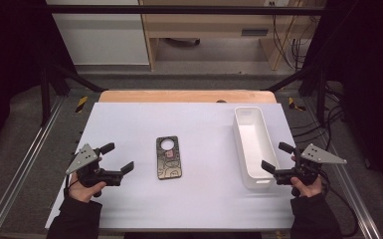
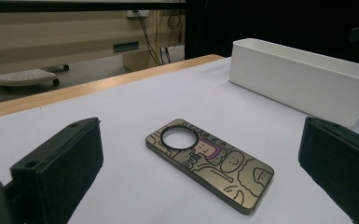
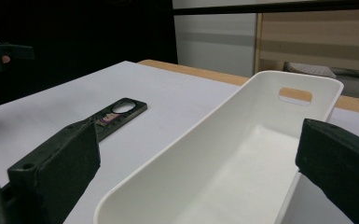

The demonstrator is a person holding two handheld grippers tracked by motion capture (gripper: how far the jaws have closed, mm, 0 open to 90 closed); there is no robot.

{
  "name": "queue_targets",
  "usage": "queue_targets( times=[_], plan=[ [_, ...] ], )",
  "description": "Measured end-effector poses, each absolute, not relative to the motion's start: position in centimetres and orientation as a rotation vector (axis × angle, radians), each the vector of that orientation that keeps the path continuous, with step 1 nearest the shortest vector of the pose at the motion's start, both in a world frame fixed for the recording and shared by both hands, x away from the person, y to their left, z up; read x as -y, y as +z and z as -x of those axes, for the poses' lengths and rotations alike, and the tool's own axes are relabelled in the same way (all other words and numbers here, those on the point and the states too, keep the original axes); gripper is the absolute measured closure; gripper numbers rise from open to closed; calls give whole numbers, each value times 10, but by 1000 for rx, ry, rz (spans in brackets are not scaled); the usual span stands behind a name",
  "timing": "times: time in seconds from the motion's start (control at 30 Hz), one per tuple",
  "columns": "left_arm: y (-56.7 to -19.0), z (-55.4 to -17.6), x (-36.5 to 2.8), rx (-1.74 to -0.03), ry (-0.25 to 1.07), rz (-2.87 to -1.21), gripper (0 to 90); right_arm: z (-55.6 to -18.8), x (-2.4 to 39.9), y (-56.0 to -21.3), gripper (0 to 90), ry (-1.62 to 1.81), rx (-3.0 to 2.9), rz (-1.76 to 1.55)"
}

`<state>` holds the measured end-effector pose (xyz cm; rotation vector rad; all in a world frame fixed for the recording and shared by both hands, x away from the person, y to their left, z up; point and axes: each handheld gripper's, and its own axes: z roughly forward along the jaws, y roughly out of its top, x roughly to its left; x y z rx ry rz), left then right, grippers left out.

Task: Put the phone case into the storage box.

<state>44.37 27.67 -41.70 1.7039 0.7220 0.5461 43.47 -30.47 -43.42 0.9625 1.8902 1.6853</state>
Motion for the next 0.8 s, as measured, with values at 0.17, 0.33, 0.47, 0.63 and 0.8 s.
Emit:
queue_targets(
  times=[0.17,0.33,0.47,0.63,0.8],
  plan=[
    [-417,-444,-274,-724,537,-1712,0,-434,305,-434,4,1682,-1895,-962],
    [-415,-444,-272,-726,537,-1721,0,-434,304,-434,4,1680,-1901,-951],
    [-412,-444,-269,-724,540,-1732,0,-434,302,-433,4,1674,-1906,-949],
    [-410,-444,-262,-732,531,-1743,0,-435,301,-434,4,1664,-1914,-947],
    [-407,-443,-251,-722,520,-1757,0,-435,301,-433,4,1665,-1912,-946]
  ],
)
